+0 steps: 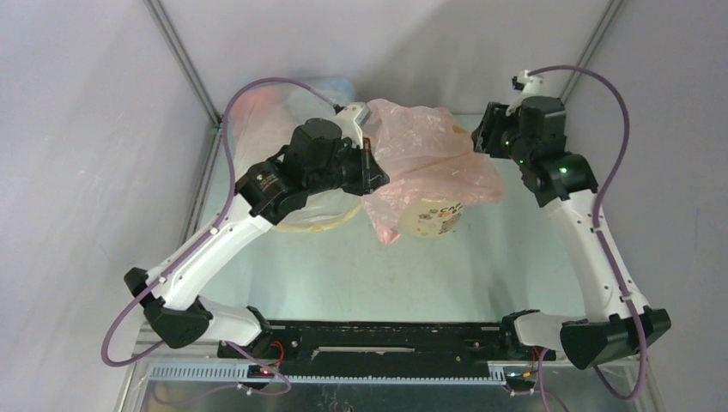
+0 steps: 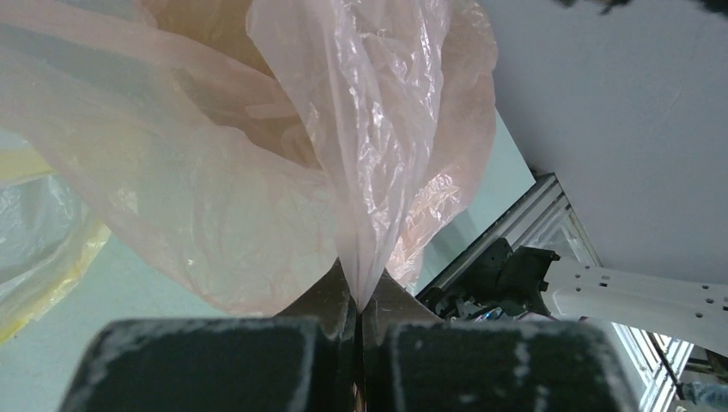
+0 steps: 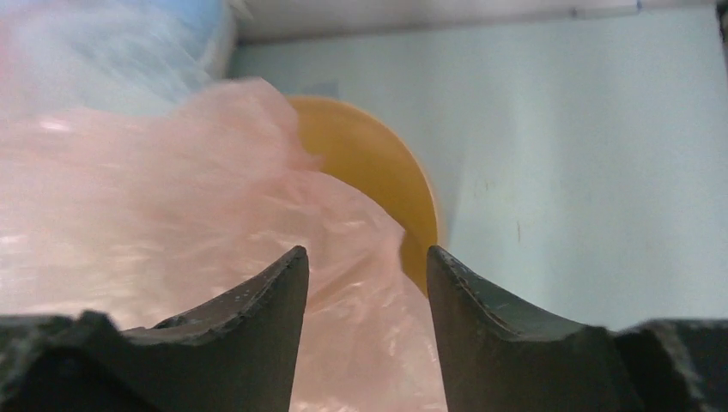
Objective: Put the trash bags into the trash bin
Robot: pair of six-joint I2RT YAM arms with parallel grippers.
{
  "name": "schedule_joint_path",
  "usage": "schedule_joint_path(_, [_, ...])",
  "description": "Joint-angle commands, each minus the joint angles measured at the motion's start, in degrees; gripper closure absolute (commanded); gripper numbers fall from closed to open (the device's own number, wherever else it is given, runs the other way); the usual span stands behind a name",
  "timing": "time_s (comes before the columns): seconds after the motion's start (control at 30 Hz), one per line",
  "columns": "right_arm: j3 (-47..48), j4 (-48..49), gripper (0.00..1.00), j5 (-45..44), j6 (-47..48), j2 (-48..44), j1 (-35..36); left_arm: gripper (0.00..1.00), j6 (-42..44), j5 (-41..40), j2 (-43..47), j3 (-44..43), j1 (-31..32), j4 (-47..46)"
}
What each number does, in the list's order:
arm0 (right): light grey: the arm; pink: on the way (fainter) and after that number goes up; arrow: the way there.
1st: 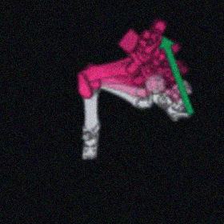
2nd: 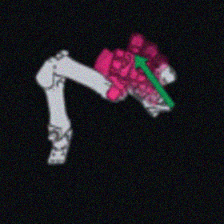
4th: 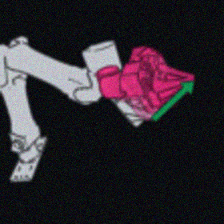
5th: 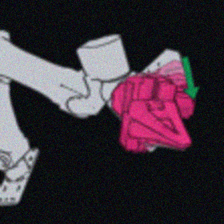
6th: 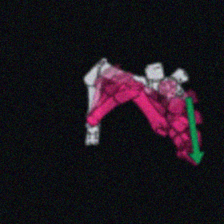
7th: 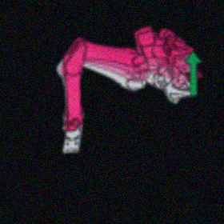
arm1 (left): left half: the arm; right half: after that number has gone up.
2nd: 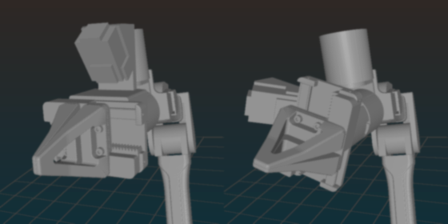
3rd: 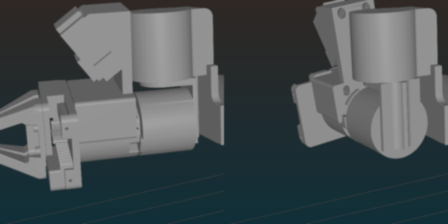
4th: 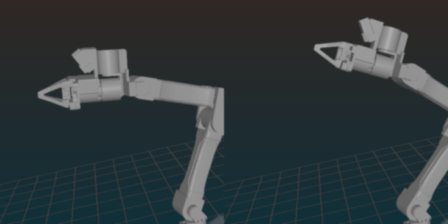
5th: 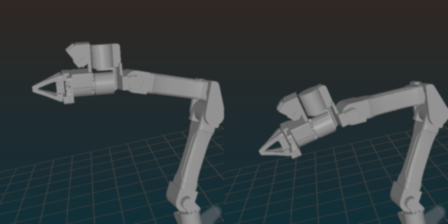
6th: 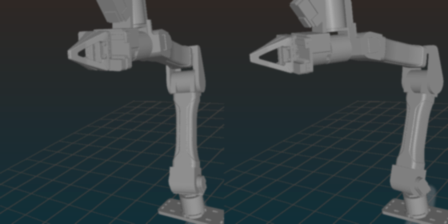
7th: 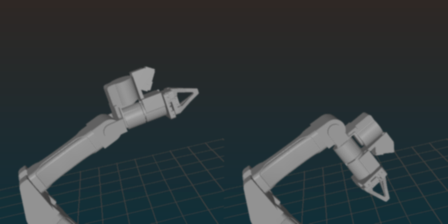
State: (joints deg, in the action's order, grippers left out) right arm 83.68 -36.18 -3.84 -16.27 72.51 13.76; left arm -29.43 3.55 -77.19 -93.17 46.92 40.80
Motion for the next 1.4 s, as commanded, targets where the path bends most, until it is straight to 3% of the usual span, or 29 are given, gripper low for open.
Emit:
schedule_joint_path(0.0, [6.63,0.31,0.41,7.10,2.55,-2.67,0.08,1.00,1.63,2.53,-1.43,-3.58,-0.59,-2.12])
schedule_joint_path(0.27, [7.29,1.34,0.37,12.53,4.31,0.60,3.89,1.00,1.51,4.01,-2.26,-3.78,-0.86,-2.11])
schedule_joint_path(0.6, [7.00,-0.31,0.56,9.15,3.57,14.84,7.00,0.97,0.61,6.76,-0.96,-4.57,-0.78,-2.70])
schedule_joint_path(0.63, [6.94,-0.49,0.57,8.52,3.65,16.32,7.66,0.91,0.60,7.57,-0.95,-4.49,-0.83,-3.11])
schedule_joint_path(0.73, [6.54,-0.38,0.62,6.23,3.22,19.32,9.09,0.47,0.87,9.69,-0.82,-4.92,-0.85,-3.75])
schedule_joint_path(0.83, [5.11,1.30,0.63,6.89,2.71,19.40,9.53,0.27,2.48,8.87,1.21,-5.59,-0.81,-3.37])
schedule_joint_path(0.93, [4.73,2.55,0.63,8.28,2.56,19.00,9.62,0.18,4.60,6.03,4.48,-5.96,-0.85,-3.40])
schedule_joint_path(1.13, [5.00,3.15,0.63,9.91,2.78,16.63,9.53,0.16,10.92,-2.37,9.71,-6.99,-0.87,-2.03])
schedule_joint_path(1.27, [5.73,2.05,0.63,10.08,2.63,13.83,9.47,0.29,16.91,-13.04,11.72,-4.93,-0.91,-1.60])
schedule_joint_path(1.37, [6.14,0.87,0.62,9.69,2.48,11.16,9.45,0.26,21.91,-18.22,11.57,-3.09,-0.98,-1.37])
